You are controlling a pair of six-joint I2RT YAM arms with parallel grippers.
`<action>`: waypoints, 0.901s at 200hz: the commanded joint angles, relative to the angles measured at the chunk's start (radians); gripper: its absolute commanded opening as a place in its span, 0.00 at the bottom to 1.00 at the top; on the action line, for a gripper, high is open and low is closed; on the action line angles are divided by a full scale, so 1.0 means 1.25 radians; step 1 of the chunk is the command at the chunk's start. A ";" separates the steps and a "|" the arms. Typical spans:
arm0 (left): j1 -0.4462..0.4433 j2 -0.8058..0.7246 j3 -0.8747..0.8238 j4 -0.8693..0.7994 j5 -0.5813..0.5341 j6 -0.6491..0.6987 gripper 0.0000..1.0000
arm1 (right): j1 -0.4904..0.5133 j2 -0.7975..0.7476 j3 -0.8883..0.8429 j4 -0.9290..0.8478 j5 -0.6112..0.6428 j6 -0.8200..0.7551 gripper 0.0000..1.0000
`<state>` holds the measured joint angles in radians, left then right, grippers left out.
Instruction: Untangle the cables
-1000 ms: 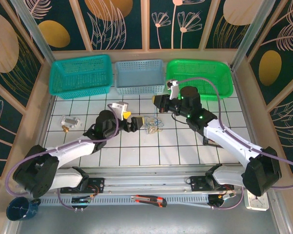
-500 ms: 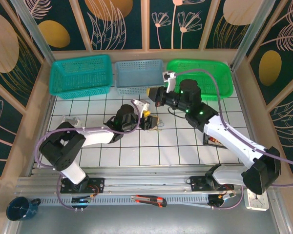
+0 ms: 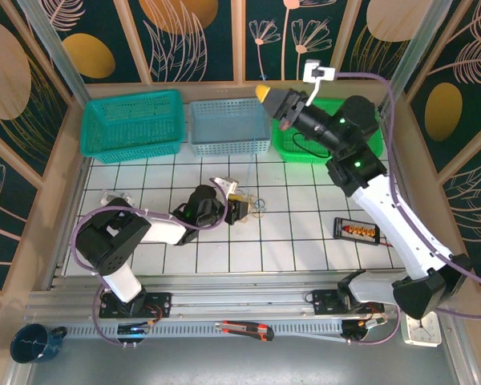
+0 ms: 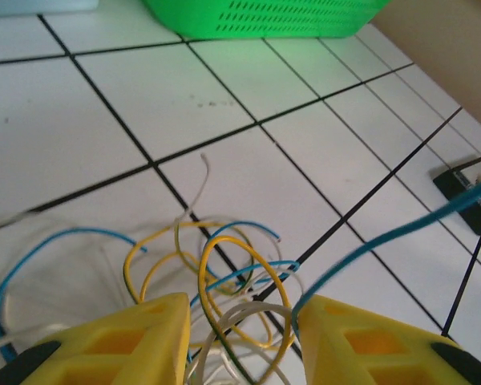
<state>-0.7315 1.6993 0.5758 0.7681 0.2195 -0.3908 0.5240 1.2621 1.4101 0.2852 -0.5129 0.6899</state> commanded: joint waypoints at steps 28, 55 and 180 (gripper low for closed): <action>0.001 0.027 -0.017 0.066 -0.005 -0.017 0.40 | -0.080 0.009 0.075 0.159 -0.039 0.128 0.00; 0.000 0.027 -0.027 0.071 -0.006 -0.020 0.40 | -0.111 0.020 0.103 0.184 -0.044 0.155 0.00; 0.000 0.029 -0.041 0.084 -0.002 -0.029 0.41 | -0.180 0.083 0.229 0.211 -0.077 0.200 0.00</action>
<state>-0.7315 1.7344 0.5411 0.8276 0.2192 -0.4164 0.3023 1.3579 1.7157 0.4824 -0.5774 0.9020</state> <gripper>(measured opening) 0.392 0.048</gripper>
